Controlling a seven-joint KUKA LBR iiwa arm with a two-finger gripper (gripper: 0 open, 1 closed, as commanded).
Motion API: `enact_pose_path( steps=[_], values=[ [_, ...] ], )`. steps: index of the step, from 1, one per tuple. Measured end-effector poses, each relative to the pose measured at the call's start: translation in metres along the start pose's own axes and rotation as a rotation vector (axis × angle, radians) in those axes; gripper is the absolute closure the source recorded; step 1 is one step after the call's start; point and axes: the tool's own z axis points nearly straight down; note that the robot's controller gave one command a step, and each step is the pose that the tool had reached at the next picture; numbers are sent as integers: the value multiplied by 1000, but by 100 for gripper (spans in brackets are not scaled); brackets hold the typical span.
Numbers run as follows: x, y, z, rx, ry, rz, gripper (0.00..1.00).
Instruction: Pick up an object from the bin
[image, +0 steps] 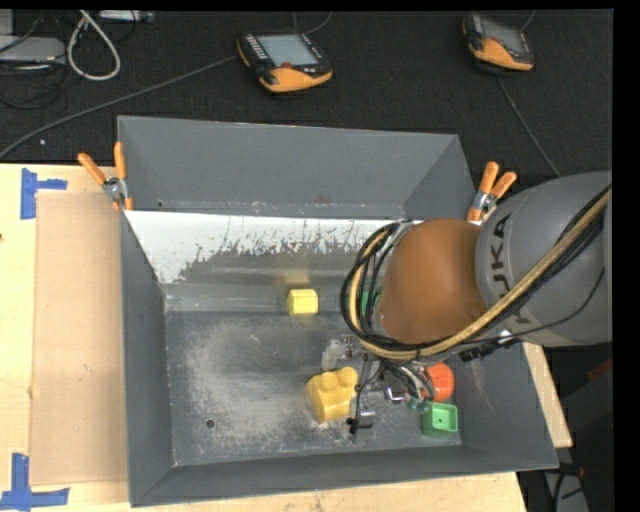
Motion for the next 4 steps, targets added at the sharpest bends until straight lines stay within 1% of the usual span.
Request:
enact_pose_path(
  steps=[1, 2, 3, 4],
  values=[
    [-3, -23, 74, 2, -3, -27, 0],
    [-10, -28, 71, -1, -15, -43, 100],
    [-10, -28, 71, -1, -15, -44, 100],
    [-8, -27, 49, -1, -11, -45, 100]
  ],
)
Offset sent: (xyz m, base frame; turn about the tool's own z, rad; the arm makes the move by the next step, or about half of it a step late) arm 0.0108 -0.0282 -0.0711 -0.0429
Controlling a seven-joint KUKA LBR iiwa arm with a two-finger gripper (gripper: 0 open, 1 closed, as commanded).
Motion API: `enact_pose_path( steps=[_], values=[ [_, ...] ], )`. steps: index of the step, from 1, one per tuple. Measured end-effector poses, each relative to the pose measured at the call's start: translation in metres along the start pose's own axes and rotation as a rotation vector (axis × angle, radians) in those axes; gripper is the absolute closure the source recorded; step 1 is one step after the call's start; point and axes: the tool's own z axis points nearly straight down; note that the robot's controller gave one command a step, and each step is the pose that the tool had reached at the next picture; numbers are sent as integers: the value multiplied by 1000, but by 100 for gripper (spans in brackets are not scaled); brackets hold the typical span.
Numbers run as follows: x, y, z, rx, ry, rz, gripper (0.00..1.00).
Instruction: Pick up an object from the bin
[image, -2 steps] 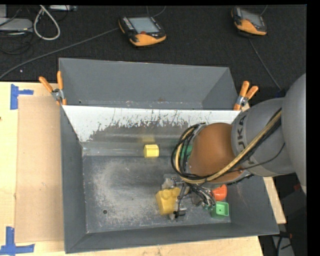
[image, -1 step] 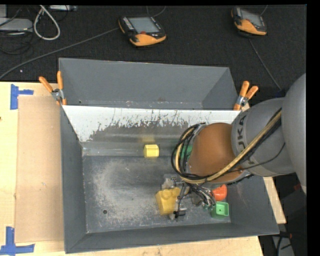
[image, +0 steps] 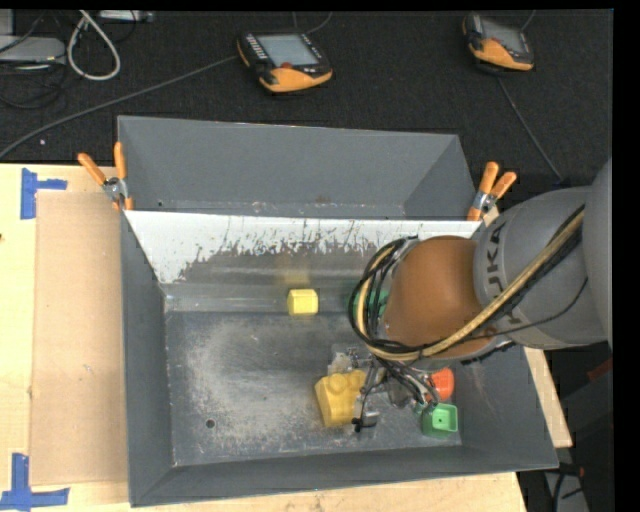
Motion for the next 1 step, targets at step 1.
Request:
enact_pose_path(
  steps=[1],
  values=[
    [0, 0, -28, 0, 2, -1, 100]
  ],
)
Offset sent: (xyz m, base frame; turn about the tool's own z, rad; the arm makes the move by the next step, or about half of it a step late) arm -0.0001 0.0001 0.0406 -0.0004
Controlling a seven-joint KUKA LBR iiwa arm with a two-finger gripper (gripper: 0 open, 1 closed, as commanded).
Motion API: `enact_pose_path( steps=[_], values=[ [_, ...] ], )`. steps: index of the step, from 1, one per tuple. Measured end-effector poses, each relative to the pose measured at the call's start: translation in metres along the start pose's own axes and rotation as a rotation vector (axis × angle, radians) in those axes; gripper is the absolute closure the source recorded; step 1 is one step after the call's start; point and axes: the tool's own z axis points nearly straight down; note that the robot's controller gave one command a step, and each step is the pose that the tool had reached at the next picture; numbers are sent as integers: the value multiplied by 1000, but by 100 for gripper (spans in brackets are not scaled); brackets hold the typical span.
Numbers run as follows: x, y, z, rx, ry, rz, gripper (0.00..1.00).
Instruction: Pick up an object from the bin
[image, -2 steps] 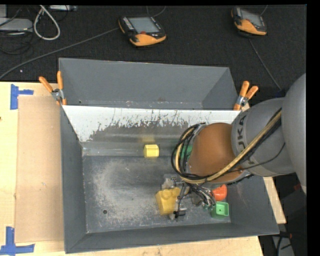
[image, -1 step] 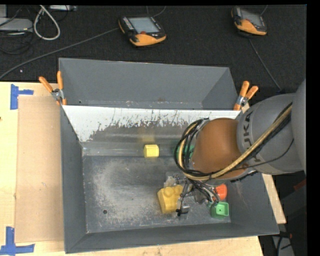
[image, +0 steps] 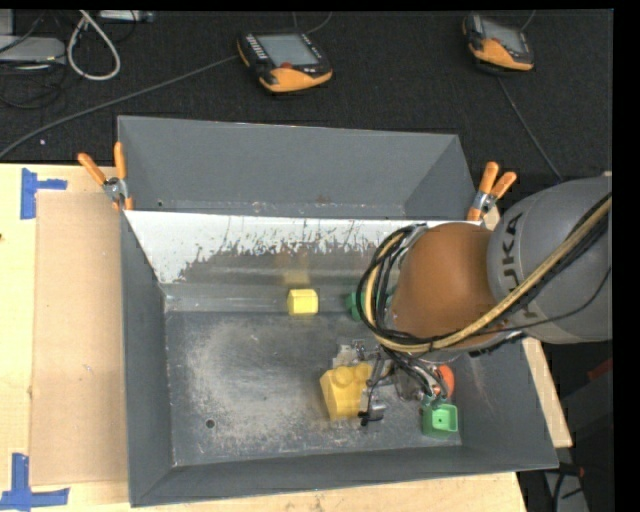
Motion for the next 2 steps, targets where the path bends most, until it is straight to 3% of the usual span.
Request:
enact_pose_path(
  steps=[2],
  values=[
    [1, 1, -36, 0, 2, -2, 100]
  ],
)
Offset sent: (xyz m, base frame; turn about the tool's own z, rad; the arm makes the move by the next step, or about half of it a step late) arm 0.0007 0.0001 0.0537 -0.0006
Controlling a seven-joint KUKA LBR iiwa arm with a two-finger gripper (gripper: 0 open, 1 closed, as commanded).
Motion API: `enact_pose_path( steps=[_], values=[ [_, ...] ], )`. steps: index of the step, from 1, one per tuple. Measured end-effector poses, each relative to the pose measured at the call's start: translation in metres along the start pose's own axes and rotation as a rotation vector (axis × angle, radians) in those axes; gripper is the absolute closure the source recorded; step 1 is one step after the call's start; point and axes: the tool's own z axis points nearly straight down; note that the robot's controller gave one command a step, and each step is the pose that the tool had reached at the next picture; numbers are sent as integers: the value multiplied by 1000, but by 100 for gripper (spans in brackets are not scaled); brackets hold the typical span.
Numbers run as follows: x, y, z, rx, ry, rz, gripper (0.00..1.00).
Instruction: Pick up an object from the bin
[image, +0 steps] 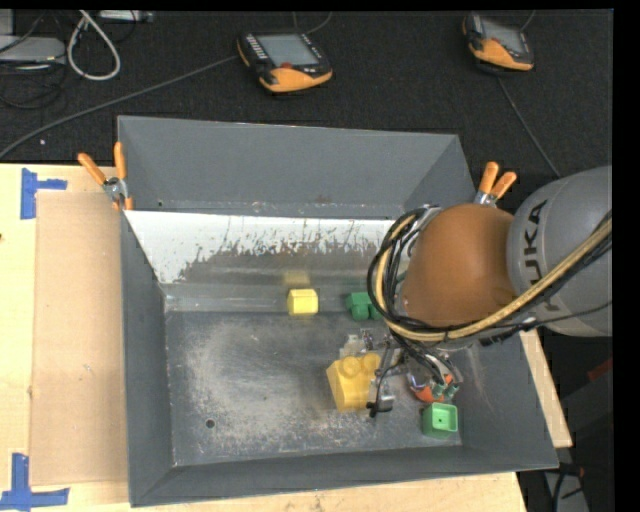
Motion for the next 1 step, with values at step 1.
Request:
enact_pose_path(
  steps=[1],
  values=[
    [1, 1, -30, 0, 3, -1, 100]
  ],
)
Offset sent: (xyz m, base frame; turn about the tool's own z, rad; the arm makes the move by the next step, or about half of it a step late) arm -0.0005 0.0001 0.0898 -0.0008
